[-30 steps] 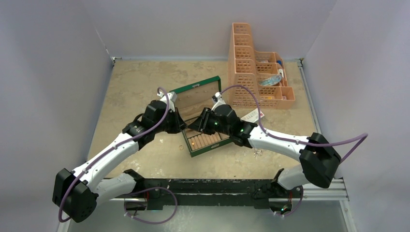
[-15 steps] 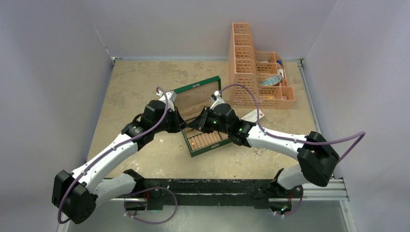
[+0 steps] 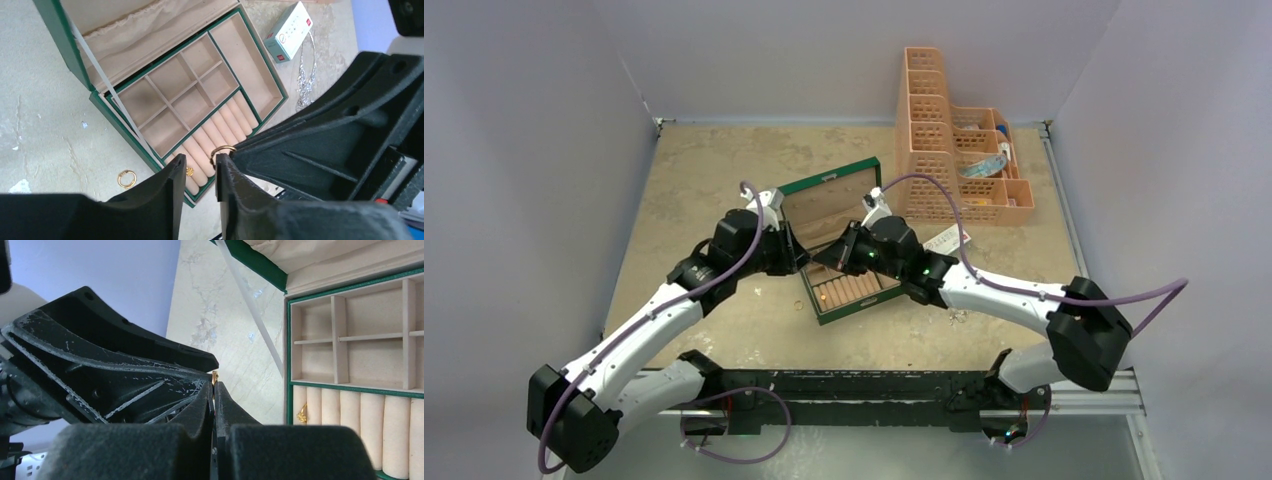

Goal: Organize the mixed jewelry

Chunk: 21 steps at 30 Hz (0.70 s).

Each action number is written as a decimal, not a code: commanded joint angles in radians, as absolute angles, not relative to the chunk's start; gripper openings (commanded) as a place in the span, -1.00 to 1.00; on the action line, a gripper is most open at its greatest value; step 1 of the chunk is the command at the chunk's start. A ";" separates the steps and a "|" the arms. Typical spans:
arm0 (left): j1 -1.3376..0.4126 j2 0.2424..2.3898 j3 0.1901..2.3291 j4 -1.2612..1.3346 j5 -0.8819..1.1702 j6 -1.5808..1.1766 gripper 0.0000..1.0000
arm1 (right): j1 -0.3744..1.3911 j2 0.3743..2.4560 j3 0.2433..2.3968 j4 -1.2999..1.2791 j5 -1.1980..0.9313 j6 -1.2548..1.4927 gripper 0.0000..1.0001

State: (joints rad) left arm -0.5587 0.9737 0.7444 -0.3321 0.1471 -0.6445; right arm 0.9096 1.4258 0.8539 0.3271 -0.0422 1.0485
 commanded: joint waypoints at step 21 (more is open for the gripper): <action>-0.563 0.751 0.939 -0.348 0.503 -0.584 0.67 | 0.765 1.146 0.680 0.565 -0.121 0.962 -1.00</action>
State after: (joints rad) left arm -0.5625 0.8295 0.9989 -0.5797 0.2420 -0.6025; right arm 0.7826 1.2015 0.7002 0.4129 -0.0273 0.9989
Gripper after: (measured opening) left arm 0.833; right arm 0.005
